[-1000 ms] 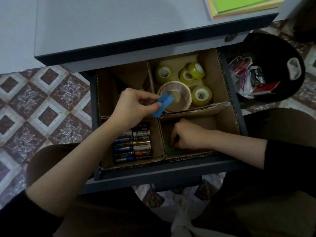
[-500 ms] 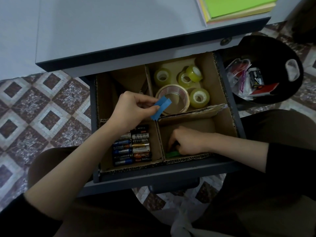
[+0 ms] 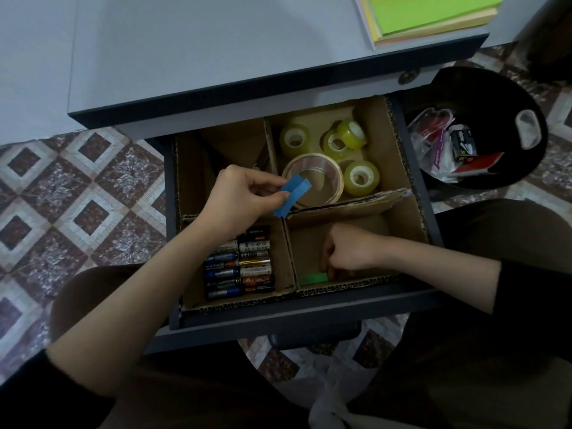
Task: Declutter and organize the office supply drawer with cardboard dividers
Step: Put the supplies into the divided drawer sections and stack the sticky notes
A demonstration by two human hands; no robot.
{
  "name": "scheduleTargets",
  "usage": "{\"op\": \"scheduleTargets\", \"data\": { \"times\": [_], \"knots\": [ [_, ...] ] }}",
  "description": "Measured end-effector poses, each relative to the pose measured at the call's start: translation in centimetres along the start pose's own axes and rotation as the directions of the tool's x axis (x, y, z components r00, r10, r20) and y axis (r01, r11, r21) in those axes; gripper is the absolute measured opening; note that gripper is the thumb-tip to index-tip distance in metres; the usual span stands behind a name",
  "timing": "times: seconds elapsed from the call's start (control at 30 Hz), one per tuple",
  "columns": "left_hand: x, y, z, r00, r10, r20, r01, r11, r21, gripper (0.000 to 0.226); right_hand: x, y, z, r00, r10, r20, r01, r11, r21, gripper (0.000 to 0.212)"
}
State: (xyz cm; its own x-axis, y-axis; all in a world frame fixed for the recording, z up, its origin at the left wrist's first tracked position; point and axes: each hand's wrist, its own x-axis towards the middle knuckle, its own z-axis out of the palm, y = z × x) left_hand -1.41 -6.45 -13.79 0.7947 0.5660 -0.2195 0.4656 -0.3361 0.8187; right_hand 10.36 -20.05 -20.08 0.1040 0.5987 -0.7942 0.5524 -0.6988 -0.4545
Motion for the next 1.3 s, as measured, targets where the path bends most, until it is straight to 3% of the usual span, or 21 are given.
{"op": "scheduleTargets", "data": {
  "times": [0.23,0.4,0.47,0.53,0.6,0.73,0.83,0.93,1.07,1.3],
  "knots": [
    [-0.1,0.1,0.0,1.0,-0.006,-0.003,0.006,1.0,-0.011,0.026,-0.3,0.0,-0.1,1.0,-0.029,0.007,0.029,0.999,-0.026,0.021],
    [-0.7,0.3,0.1,0.999,-0.024,-0.047,0.021,0.997,-0.077,0.027,-2.8,-1.0,-1.6,0.988,-0.12,-0.098,0.102,0.98,-0.169,0.019],
    [-0.8,0.5,0.1,0.996,-0.048,-0.073,0.036,0.987,-0.154,0.025,-4.4,-2.0,-2.8,0.975,-0.203,-0.094,0.198,0.978,-0.066,0.013],
    [-1.0,0.9,0.1,0.994,-0.073,-0.077,0.052,0.966,-0.253,0.022,-5.7,-2.7,-4.0,0.958,-0.249,-0.14,0.27,0.95,0.157,0.009],
    [-1.2,1.3,0.2,0.994,-0.086,-0.065,0.059,0.939,-0.339,0.019,-6.2,-2.9,-5.1,0.946,-0.222,-0.237,0.305,0.858,0.414,0.011],
    [-1.5,2.1,0.4,0.995,-0.064,-0.078,0.03,0.926,-0.376,0.016,-5.8,-2.9,-5.2,0.938,-0.11,-0.33,0.338,0.51,0.791,0.018],
    [-1.3,2.5,0.4,0.994,-0.043,-0.103,0.003,0.933,-0.36,0.017,-5.3,-3.2,-4.4,0.932,-0.078,-0.354,0.362,0.249,0.898,0.023],
    [-1.1,2.8,0.6,0.993,-0.042,-0.112,-0.003,0.928,-0.373,0.017,-5.2,-3.7,-4.1,0.921,-0.066,-0.385,0.39,0.134,0.911,0.02],
    [-0.9,2.6,1.0,0.987,-0.079,-0.138,0.022,0.928,-0.371,0.02,-5.2,-4.2,-3.9,0.902,-0.035,-0.43,0.431,0.13,0.893,0.018],
    [-0.9,2.6,1.6,0.977,-0.154,-0.15,0.077,0.902,-0.425,0.021,-5.0,-4.3,-3.6,0.856,0.052,-0.514,0.487,0.252,0.836,0.008]
  ]
}}
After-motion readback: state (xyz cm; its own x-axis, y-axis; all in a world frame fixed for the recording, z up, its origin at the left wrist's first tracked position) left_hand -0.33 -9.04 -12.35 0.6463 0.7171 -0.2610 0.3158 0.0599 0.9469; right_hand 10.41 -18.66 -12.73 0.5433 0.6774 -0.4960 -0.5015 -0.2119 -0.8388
